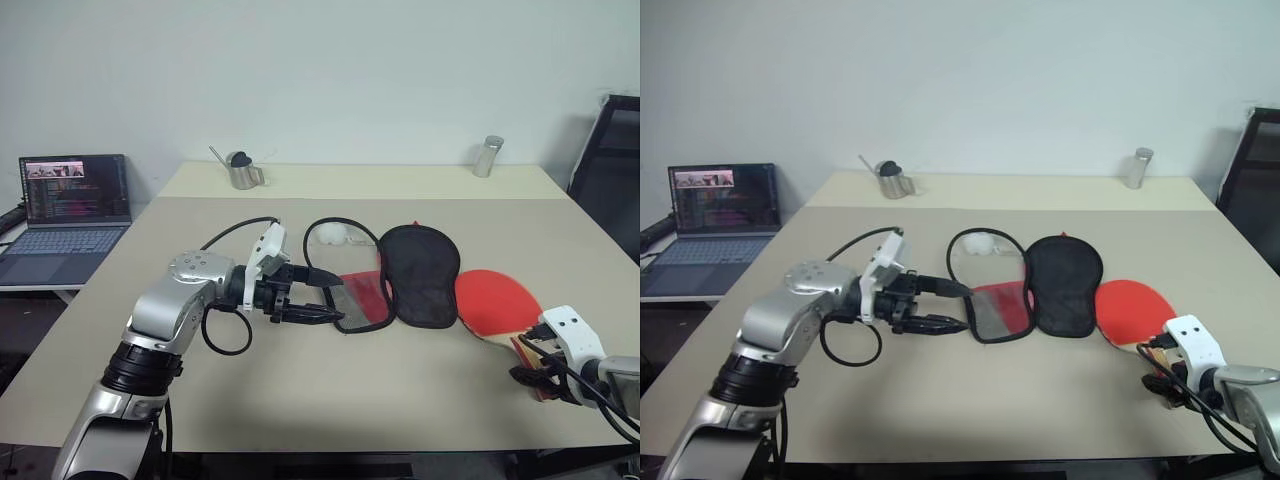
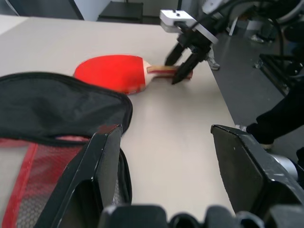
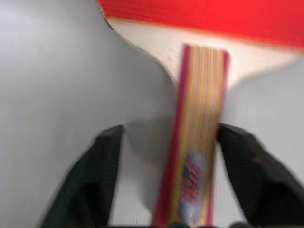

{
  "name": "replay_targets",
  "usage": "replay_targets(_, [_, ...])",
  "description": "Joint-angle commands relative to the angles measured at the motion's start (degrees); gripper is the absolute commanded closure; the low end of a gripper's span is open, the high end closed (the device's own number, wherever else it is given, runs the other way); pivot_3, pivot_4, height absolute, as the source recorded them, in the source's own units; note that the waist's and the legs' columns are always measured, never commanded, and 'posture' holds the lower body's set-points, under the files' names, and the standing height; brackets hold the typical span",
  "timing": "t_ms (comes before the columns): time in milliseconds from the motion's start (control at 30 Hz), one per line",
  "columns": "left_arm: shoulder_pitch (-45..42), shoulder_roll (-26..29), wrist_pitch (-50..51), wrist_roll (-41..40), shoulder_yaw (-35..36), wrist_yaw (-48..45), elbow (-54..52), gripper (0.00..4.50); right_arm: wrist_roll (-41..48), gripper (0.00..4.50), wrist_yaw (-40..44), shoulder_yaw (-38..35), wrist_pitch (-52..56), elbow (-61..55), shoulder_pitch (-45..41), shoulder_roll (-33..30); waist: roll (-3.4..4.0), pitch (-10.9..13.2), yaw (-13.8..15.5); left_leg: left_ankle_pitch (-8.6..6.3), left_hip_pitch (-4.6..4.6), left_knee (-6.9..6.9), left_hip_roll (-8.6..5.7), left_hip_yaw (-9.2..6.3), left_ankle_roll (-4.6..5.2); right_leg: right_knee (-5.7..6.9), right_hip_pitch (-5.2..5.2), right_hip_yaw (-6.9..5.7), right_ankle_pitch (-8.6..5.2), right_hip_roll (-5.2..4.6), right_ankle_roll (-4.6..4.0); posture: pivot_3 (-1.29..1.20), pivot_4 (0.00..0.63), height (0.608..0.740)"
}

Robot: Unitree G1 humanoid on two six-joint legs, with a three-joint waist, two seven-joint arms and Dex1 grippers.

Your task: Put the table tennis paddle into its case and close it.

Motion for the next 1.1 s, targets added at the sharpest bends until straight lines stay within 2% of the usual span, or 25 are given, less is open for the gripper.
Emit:
replay_targets(33, [-0.56, 0.70, 0.18, -1.16, 0.84, -0.18, -2.94, 1.24, 0.84, 0.98, -0.20, 0.47, -0.60, 0.83, -1.86, -0.59, 0.00, 0.00, 0.12, 0.00, -0.03, 0.00, 0.00, 0.00, 0.00, -0.02, -0.01, -0.01, 0.02, 0.00, -0.03, 0.00, 0.150, 0.740])
replay_targets(433, [-0.54, 1.14, -0.44, -0.57, 1.24, 0.71, -2.99, 1.24, -1.11, 0.98, -2.65, 3.89, -5.43, 9.07, -5.73, 0.41, -0.05, -0.02, -0.08, 0.00, 0.00, 0.04, 0.01, 0.02, 0.00, 0.00, 0.00, 0.02, 0.03, -0.01, -0.03, 0.00, 0.150, 0.740])
replay_targets(533, [-0.13, 1.39, -0.66, -0.56, 1.47, 0.90, -3.16, 1.24, -1.61, 1.56, -3.45, 3.90, -6.04, 10.45, -5.48, 0.71, -0.06, -0.03, -0.07, 0.00, 0.07, 0.06, 0.02, 0.03, 0.00, 0.01, 0.05, 0.03, 0.00, -0.01, 0.06, 0.00, 0.150, 0.740])
replay_targets(700, [1.06, 2.69, -0.94, -0.51, 2.80, 1.80, -3.08, 1.24, -2.32, 3.07, -5.68, 1.73, -5.94, 12.06, -5.35, 2.09, -0.25, -0.14, -0.06, 0.00, 0.08, 0.08, 0.02, 0.03, 0.00, 0.00, 0.08, 0.04, 0.00, -0.01, 0.09, 0.00, 0.150, 0.740])
replay_targets(767, [1.46, 3.43, -1.15, -0.37, 3.36, 2.06, -2.72, 1.24, -2.87, 3.40, -6.87, 0.76, -6.85, 12.29, -5.73, 2.36, -0.26, -0.15, -0.04, 0.00, 0.07, 0.09, 0.02, 0.03, 0.00, 0.00, 0.09, 0.05, 0.05, -0.03, 0.03, 0.00, 0.150, 0.740])
replay_targets(1100, [3.83, 6.27, -0.88, -0.51, 6.23, 4.00, -3.10, 1.24, -2.93, 3.41, -10.08, -4.49, -6.45, 14.01, -10.89, 0.56, -0.17, -0.08, 0.17, 0.01, -0.05, 0.12, -0.01, 0.04, 0.01, -0.01, -0.01, 0.04, 0.10, -0.09, 0.03, 0.00, 0.150, 0.740])
